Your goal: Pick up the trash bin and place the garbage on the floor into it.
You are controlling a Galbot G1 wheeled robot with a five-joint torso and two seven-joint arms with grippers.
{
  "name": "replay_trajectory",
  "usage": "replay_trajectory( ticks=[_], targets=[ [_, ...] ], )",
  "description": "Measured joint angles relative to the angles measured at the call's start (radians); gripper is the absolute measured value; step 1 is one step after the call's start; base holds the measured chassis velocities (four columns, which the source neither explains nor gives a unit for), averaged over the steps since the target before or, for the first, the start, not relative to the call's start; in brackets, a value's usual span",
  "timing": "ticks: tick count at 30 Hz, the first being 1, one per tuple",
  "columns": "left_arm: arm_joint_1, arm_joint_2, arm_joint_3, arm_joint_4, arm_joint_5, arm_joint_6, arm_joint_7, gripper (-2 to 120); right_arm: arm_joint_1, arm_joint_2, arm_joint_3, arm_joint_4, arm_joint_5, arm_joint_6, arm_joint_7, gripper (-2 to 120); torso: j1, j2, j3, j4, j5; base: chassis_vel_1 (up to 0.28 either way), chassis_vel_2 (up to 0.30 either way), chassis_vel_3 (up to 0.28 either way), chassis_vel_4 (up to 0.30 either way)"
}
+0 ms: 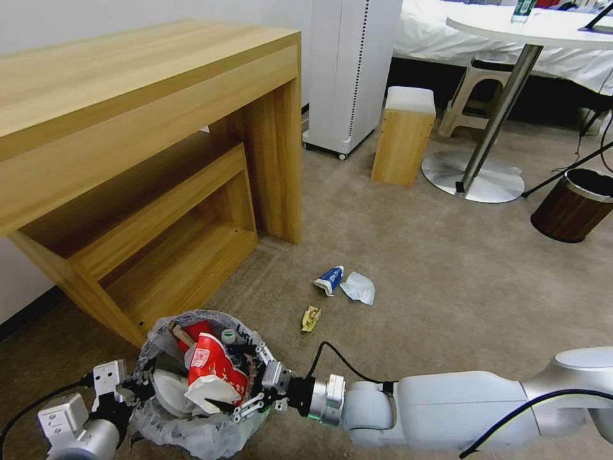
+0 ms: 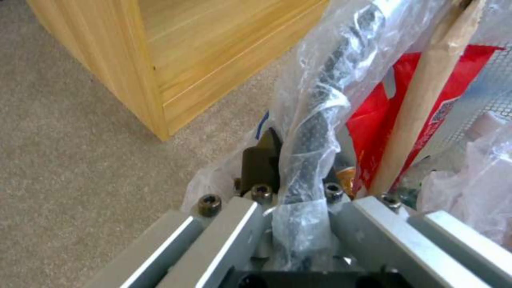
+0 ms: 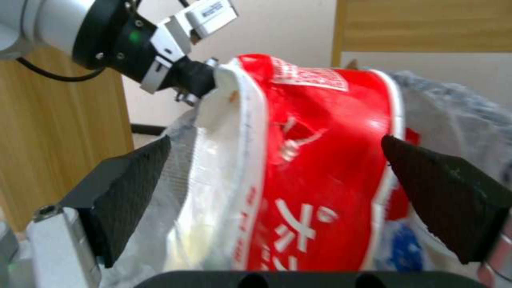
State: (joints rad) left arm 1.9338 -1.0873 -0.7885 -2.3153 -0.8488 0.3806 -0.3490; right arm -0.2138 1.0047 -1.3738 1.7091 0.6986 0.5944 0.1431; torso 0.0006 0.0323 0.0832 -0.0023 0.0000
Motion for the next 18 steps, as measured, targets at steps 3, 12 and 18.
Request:
replay_trajectory(
  ticks=[3,12,18],
  targets=[
    [-0.002,0.001,-0.004,0.001,-0.001,0.000,0.000,0,0.003,0.028,-0.003,-0.022,-0.003,0.016,-0.012,100,0.000,0.000,0.000,0.0000,-0.0001,0.000,0.000,0.000,0.000],
    [-0.012,-0.002,-0.001,0.028,0.000,-0.001,0.001,0,-0.004,0.052,0.059,-0.011,0.003,0.029,-0.018,100,0.000,0.000,0.000,0.0001,0.0000,0.000,0.000,0.000,0.000],
    [-0.015,-0.002,-0.001,0.041,0.001,-0.001,0.002,0,-0.032,0.027,0.149,0.017,-0.006,0.032,-0.018,100,0.000,0.000,0.000,0.0001,0.0000,0.000,0.000,0.000,0.000]
  ],
)
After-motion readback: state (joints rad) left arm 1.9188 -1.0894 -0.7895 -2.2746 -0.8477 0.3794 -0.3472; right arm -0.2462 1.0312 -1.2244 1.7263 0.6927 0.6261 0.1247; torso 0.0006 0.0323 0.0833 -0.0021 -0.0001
